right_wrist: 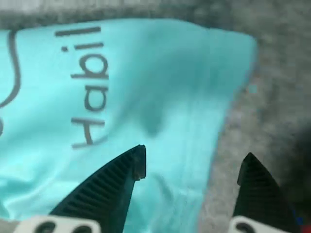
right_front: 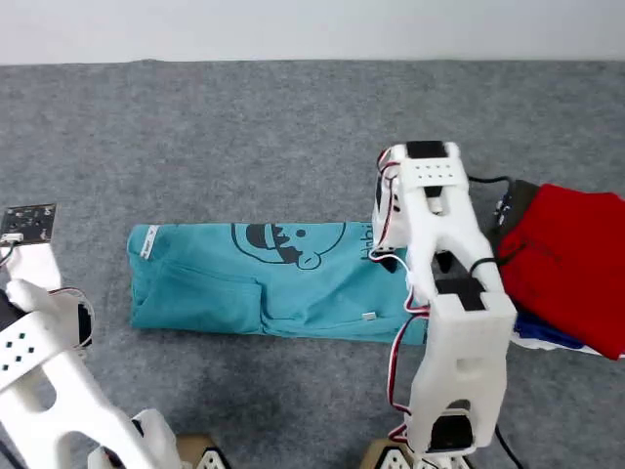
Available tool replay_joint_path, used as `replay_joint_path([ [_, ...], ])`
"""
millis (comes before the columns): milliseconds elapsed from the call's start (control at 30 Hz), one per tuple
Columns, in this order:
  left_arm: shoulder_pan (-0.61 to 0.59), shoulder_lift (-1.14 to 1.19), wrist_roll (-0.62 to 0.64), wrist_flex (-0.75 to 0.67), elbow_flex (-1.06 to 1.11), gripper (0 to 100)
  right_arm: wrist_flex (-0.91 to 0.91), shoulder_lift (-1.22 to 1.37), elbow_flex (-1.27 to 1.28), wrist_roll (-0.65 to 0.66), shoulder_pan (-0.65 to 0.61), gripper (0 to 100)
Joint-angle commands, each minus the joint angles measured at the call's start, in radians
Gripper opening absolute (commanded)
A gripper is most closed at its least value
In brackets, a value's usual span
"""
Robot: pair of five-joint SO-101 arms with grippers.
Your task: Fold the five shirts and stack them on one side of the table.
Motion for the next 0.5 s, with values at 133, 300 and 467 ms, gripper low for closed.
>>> replay_joint_path([
  [133, -0.006, -0.021, 0.002, -0.014, -0.004, 1, -0.041, 0.093, -0.009, -0.017, -0.073, 30.7],
  [300, -0.006, -0.021, 0.002, -0.015, -0.004, 1, -0.012, 0.134, -0.009, -0.011, -0.104, 26.2],
  [467, -0.006, -0.021, 0.002, -0.021, -0.004, 1, -0.007, 0.125, -0.011, 0.026, -0.096, 5.0],
])
